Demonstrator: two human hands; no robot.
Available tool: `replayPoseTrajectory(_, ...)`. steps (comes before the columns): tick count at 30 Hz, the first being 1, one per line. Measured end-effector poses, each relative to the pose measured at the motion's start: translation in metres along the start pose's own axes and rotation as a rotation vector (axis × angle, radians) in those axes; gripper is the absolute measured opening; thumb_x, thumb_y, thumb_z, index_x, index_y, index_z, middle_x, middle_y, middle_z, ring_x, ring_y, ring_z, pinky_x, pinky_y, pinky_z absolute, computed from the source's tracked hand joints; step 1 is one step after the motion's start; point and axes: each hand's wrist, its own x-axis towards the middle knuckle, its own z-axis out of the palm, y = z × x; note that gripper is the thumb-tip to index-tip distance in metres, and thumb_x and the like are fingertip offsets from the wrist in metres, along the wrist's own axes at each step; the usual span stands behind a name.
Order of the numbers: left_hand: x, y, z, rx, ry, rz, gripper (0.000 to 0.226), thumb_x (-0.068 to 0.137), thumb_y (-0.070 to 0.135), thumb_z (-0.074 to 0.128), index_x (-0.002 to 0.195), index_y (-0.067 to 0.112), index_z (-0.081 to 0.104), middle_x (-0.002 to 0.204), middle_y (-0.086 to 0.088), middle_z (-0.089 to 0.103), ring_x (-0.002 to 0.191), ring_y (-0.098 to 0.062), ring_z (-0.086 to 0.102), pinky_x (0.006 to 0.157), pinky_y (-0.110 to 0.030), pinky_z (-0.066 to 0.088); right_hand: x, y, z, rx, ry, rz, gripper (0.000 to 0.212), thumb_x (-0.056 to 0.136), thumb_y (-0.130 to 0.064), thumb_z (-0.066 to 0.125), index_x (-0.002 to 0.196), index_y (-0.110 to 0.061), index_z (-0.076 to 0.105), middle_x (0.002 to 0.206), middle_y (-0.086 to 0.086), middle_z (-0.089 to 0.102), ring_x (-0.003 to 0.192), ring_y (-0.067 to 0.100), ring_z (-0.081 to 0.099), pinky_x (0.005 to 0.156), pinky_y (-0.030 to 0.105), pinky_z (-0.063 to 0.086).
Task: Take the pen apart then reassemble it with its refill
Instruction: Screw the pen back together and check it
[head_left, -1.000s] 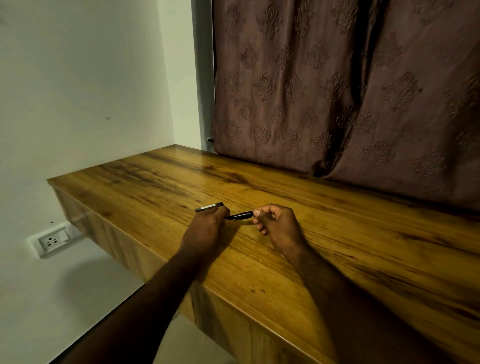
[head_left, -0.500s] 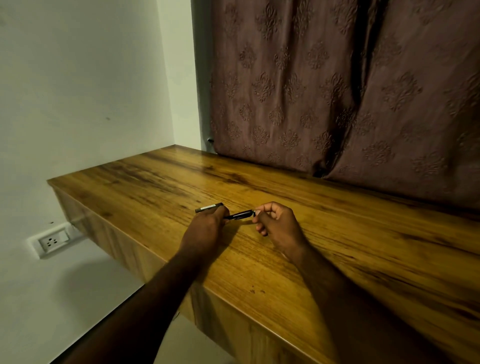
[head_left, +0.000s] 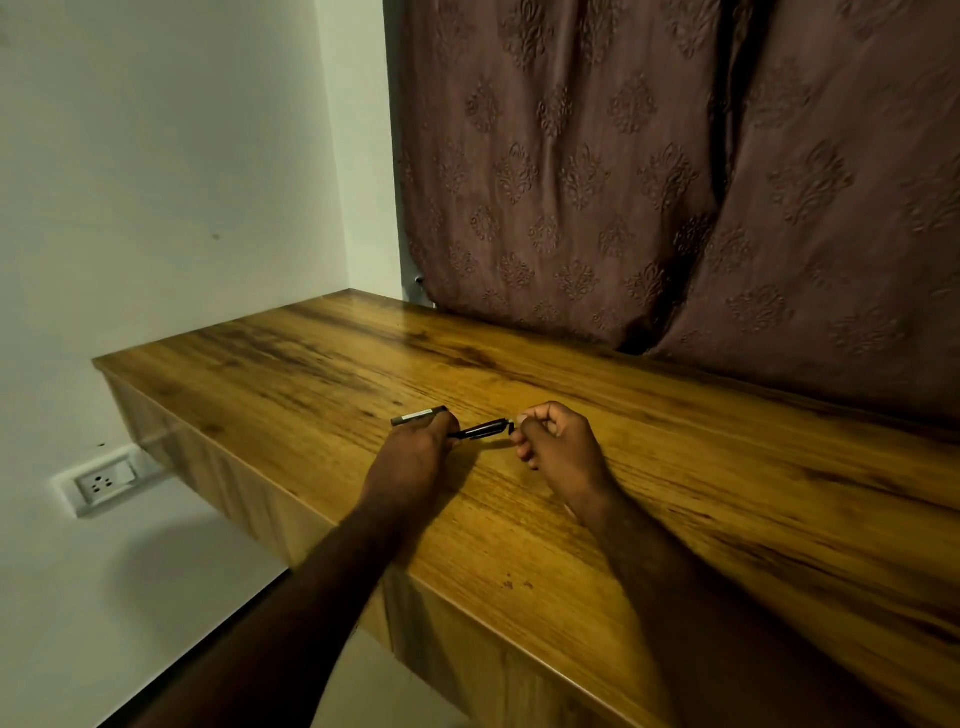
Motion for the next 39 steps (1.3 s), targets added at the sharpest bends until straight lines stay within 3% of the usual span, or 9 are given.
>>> replayPoseTrajectory(4, 0.0, -0.001, 0.0, -0.029, 0.006, -0.039, 0.017, 0.092, 0.034, 0.059, 0.09, 0.017, 0.058, 0.079, -0.004, 0.066, 0.07, -0.022, 0.06, 0.059, -0.028, 0.04, 0.015, 0.007, -0.008, -0.129, 0.185, 0.013, 0.007, 0.091, -0.012, 0.058, 0.092, -0.015, 0.065, 0.088, 0.008, 0.069, 0.077, 0.02, 0.064, 0.067, 0.032, 0.052)
replayPoseTrajectory(8, -0.001, 0.0, -0.001, -0.043, 0.015, -0.05, 0.027, 0.095, 0.045, 0.05, 0.089, 0.02, 0.056, 0.077, 0.001, 0.062, 0.065, -0.017, 0.057, 0.057, -0.025, 0.034, 0.017, 0.006, -0.003, -0.36, 0.033, -0.017, 0.024, 0.087, -0.013, 0.066, 0.111, -0.01, 0.064, 0.092, 0.001, 0.065, 0.086, 0.015, 0.062, 0.071, 0.023, 0.048)
replayPoseTrajectory(12, -0.001, 0.001, -0.002, -0.038, 0.009, -0.047, 0.029, 0.095, 0.047, 0.048, 0.09, 0.019, 0.056, 0.076, 0.001, 0.063, 0.065, -0.017, 0.056, 0.057, -0.026, 0.034, 0.022, 0.007, 0.005, -0.647, -0.053, -0.092, 0.034, 0.087, -0.016, 0.064, 0.121, -0.014, 0.061, 0.097, 0.0, 0.062, 0.09, 0.016, 0.06, 0.08, 0.027, 0.048)
replayPoseTrajectory(15, -0.001, 0.001, -0.003, -0.03, 0.003, -0.061, 0.028, 0.094, 0.046, 0.049, 0.091, 0.019, 0.056, 0.079, 0.0, 0.063, 0.067, -0.017, 0.056, 0.059, -0.027, 0.038, 0.027, 0.008, 0.01, -0.779, -0.036, -0.133, 0.024, 0.089, -0.013, 0.059, 0.112, -0.015, 0.067, 0.109, 0.006, 0.064, 0.097, 0.022, 0.062, 0.086, 0.035, 0.052)
replayPoseTrajectory(17, -0.001, 0.001, -0.002, -0.035, 0.009, -0.064, 0.029, 0.094, 0.047, 0.047, 0.09, 0.019, 0.056, 0.078, 0.001, 0.062, 0.066, -0.016, 0.055, 0.058, -0.028, 0.039, 0.026, 0.008, 0.009, -0.705, -0.007, -0.119, 0.016, 0.088, -0.012, 0.06, 0.1, -0.016, 0.07, 0.099, 0.003, 0.068, 0.089, 0.019, 0.064, 0.078, 0.032, 0.054)
replayPoseTrajectory(20, -0.001, 0.001, -0.002, -0.035, 0.01, -0.069, 0.029, 0.094, 0.046, 0.048, 0.089, 0.019, 0.056, 0.078, 0.001, 0.062, 0.067, -0.017, 0.057, 0.058, -0.027, 0.039, 0.024, 0.007, -0.001, -0.362, 0.04, -0.049, 0.008, 0.085, -0.007, 0.064, 0.088, -0.012, 0.069, 0.075, 0.001, 0.066, 0.064, 0.01, 0.06, 0.058, 0.023, 0.048)
replayPoseTrajectory(24, -0.001, 0.001, -0.003, -0.019, 0.021, -0.065, 0.027, 0.093, 0.044, 0.05, 0.087, 0.019, 0.057, 0.076, 0.001, 0.061, 0.065, -0.018, 0.057, 0.058, -0.025, 0.034, 0.022, 0.001, -0.012, 0.065, -0.019, 0.03, 0.01, 0.087, 0.005, 0.059, 0.095, 0.0, 0.064, 0.069, 0.01, 0.062, 0.047, 0.003, 0.057, 0.045, 0.014, 0.042)
replayPoseTrajectory(35, -0.002, 0.0, -0.002, 0.005, 0.036, -0.039, 0.026, 0.093, 0.043, 0.05, 0.087, 0.019, 0.056, 0.076, -0.002, 0.064, 0.066, -0.022, 0.059, 0.059, -0.031, 0.042, 0.018, 0.001, -0.01, 0.064, -0.099, -0.029, 0.016, 0.087, 0.005, 0.06, 0.101, 0.002, 0.068, 0.071, 0.007, 0.065, 0.054, 0.002, 0.058, 0.05, 0.016, 0.044)
replayPoseTrajectory(39, -0.001, 0.001, -0.002, -0.01, 0.027, -0.042, 0.031, 0.094, 0.046, 0.046, 0.089, 0.018, 0.057, 0.077, -0.001, 0.064, 0.064, -0.021, 0.06, 0.058, -0.033, 0.046, 0.017, -0.001, -0.009, 0.041, -0.115, -0.035, 0.013, 0.087, 0.003, 0.063, 0.095, -0.006, 0.067, 0.074, 0.008, 0.066, 0.059, 0.007, 0.059, 0.052, 0.018, 0.046)
